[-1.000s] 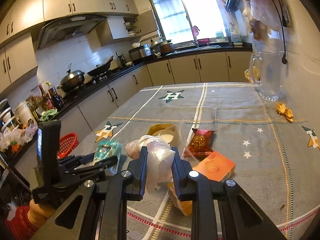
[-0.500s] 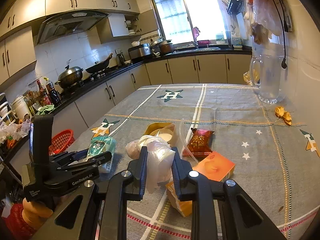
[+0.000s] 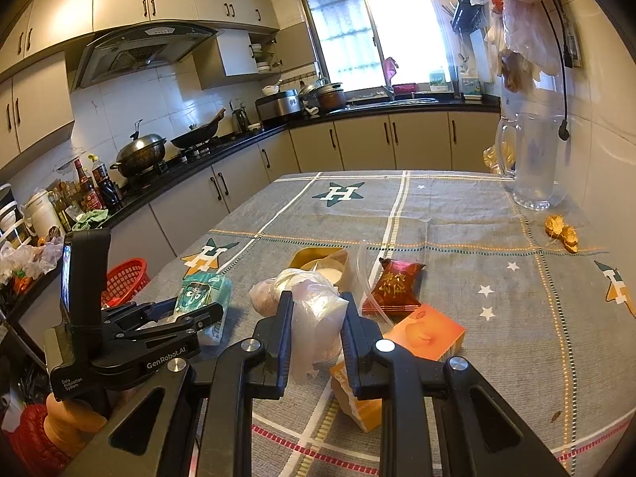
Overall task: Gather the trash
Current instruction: 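Carry the tissue pack with left tool while right tool carries plastic bag to basket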
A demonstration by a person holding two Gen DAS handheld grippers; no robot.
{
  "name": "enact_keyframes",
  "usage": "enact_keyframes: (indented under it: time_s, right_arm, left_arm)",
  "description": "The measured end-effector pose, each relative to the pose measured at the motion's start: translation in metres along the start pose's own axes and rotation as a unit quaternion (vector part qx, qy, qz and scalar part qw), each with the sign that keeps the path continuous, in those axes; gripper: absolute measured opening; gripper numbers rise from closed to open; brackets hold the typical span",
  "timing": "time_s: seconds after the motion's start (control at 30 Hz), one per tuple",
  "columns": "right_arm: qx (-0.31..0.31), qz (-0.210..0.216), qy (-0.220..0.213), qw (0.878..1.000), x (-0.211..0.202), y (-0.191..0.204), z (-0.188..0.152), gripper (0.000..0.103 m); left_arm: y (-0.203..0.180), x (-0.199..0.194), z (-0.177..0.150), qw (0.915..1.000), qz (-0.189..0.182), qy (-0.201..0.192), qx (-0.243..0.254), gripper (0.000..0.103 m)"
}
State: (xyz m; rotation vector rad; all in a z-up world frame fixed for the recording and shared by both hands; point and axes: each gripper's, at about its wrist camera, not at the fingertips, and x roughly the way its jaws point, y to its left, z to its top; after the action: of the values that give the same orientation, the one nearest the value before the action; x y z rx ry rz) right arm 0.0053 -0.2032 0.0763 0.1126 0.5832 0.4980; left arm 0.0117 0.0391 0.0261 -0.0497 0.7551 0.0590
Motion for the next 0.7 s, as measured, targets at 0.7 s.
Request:
enact_keyframes:
  time_s: [0.7]
  right_arm:
    - [0.026, -0.001, 0.012, 1.000, 0.003, 0.011, 0.000, 0.024]
  left_arm:
    - [0.010, -0.036, -0.011, 0.9996, 0.018, -0.022, 0.007, 0.045]
